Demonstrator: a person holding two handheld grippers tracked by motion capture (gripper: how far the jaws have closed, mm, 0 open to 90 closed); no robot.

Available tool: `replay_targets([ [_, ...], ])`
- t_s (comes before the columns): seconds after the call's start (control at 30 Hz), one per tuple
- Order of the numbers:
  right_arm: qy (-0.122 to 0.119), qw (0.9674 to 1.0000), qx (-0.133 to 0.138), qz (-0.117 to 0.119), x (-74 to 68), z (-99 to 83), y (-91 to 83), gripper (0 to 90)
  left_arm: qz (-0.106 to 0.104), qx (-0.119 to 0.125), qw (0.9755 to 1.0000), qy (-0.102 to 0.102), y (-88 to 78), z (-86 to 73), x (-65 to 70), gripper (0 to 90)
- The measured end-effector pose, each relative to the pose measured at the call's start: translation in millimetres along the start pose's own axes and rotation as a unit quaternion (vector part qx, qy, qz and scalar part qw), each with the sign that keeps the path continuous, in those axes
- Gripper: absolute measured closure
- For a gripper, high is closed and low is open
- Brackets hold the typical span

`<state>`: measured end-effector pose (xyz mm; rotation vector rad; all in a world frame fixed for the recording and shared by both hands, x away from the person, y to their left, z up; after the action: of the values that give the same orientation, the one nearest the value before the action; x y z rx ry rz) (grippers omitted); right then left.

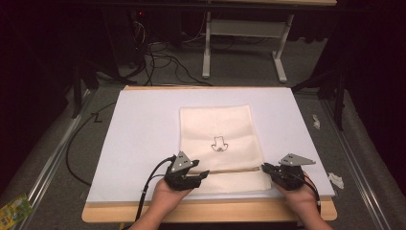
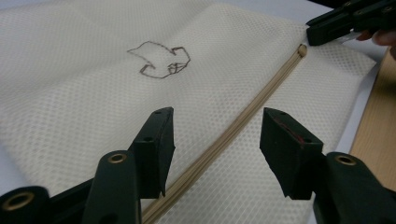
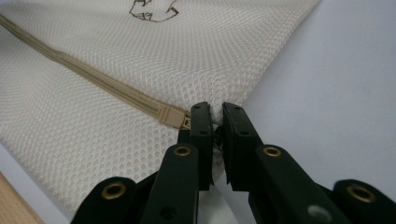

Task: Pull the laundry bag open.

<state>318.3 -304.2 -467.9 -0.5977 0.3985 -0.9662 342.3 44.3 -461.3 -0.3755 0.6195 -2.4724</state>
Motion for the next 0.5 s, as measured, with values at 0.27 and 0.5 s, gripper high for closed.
replay_targets([
  [0.27, -0.009, 0.9999, 0.013, 0.002, -1.3, 2.6, -5.2, 84.7, -0.042, -0.004, 0.9991, -0.004, 31.1, 15.7, 25.3, 46.5],
  [0.5, -0.012, 0.9993, 0.031, 0.016, -1.5, 5.4, -9.6, 84.7, -0.073, -0.011, 0.9970, -0.026, 60.0, 26.9, 44.1, 52.7],
])
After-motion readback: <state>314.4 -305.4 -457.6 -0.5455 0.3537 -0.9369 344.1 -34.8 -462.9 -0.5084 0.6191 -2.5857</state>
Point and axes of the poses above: each handheld gripper's, and its own axes: y roughly forward along the jaws, z roughly out of its top, x roughly to its right, the point moved 1 cm from there along y, roughly forward along the jaws
